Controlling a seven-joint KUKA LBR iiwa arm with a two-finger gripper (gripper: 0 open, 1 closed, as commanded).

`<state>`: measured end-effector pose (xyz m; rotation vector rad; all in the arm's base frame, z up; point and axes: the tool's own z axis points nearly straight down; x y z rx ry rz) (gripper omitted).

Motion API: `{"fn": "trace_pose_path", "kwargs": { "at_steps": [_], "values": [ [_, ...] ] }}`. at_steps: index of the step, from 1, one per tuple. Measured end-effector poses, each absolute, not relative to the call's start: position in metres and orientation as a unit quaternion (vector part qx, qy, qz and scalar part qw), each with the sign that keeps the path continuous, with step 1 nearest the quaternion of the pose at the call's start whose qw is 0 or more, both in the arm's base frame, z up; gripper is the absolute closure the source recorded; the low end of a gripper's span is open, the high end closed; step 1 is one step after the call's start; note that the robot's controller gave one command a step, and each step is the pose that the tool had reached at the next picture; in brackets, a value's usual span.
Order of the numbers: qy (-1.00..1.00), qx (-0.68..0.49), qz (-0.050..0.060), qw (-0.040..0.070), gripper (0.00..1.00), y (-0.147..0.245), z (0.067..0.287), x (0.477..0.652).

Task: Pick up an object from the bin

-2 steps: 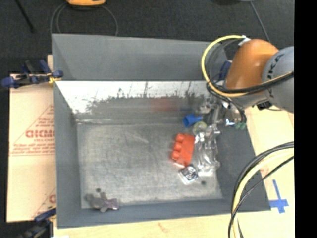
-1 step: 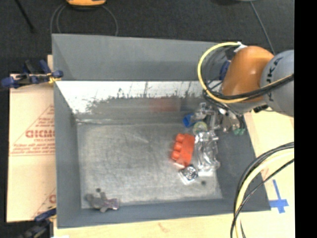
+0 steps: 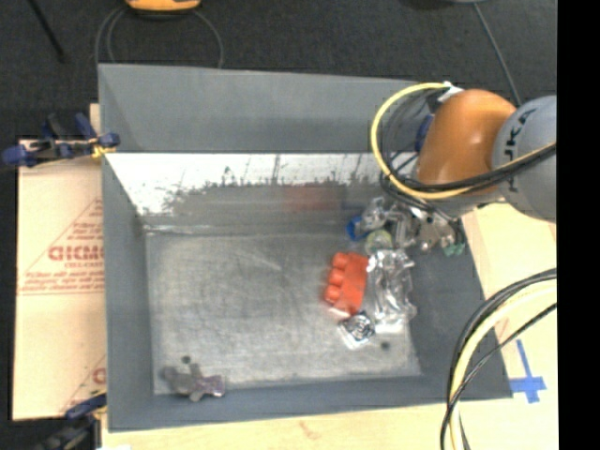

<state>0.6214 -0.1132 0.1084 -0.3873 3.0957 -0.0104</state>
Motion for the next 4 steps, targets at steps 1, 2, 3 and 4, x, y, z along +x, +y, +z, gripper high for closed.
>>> {"fn": "trace_pose_path", "kwargs": {
  "at_steps": [1, 2, 3, 4],
  "values": [
    [0.988, -0.153, 0.0, 0.007, 0.0, -0.101, 0.099, 0.613],
    [0.991, -0.133, 0.002, 0.0, 0.0, -0.054, 0.087, 0.571],
    [0.997, -0.074, -0.002, 0.01, 0.0, -0.034, 0.076, 0.546],
    [1.0, 0.03, -0.001, 0.004, 0.0, -0.007, 0.075, 0.569]
  ]
}}
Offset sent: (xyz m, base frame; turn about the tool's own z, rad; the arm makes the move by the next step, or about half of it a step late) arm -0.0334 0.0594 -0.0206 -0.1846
